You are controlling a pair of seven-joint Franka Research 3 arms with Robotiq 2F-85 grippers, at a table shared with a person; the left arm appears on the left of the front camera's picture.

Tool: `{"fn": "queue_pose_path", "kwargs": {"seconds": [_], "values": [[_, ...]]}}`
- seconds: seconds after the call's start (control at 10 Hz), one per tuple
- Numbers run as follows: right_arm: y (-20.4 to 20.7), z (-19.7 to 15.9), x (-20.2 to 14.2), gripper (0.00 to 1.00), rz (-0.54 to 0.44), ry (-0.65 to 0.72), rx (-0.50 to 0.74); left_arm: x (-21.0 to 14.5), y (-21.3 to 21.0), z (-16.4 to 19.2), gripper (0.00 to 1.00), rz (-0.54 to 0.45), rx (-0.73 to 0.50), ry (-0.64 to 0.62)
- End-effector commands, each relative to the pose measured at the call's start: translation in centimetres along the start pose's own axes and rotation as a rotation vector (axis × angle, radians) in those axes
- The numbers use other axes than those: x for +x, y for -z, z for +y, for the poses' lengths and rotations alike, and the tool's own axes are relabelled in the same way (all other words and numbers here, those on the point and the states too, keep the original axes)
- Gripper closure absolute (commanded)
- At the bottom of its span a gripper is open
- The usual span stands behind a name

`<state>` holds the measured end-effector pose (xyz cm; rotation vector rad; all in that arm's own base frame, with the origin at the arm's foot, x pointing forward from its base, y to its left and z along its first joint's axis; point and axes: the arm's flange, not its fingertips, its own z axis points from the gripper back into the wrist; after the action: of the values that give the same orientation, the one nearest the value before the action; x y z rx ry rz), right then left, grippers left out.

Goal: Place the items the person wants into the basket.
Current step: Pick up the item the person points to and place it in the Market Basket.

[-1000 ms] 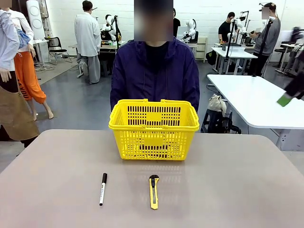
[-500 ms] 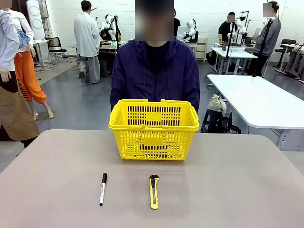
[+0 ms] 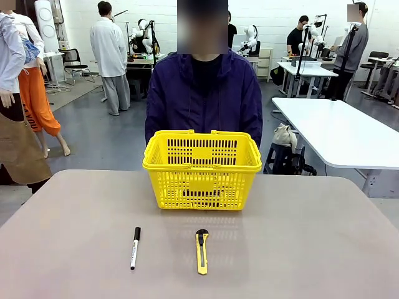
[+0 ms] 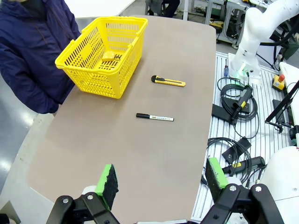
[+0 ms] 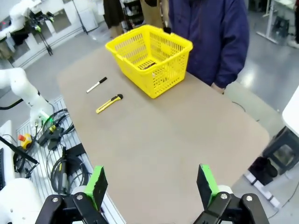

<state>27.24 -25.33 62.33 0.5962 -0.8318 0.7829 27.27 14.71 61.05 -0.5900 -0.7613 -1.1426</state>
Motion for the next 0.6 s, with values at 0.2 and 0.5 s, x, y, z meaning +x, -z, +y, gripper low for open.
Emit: {"fn": "queue_pose_path", "kwargs": {"seconds": [0.2,0.5], "values": [[-1.21,0.60,-0.19,0.00,-0.015,0.005,-0.020,-0.04,-0.08,-0.01,0.03,-0.018,-0.003,0.019],[-1.21,0.60,-0.19,0.00,-0.015,0.005,-0.020,-0.04,-0.08,-0.01,0.03,-0.018,-0.003,0.019]]}}
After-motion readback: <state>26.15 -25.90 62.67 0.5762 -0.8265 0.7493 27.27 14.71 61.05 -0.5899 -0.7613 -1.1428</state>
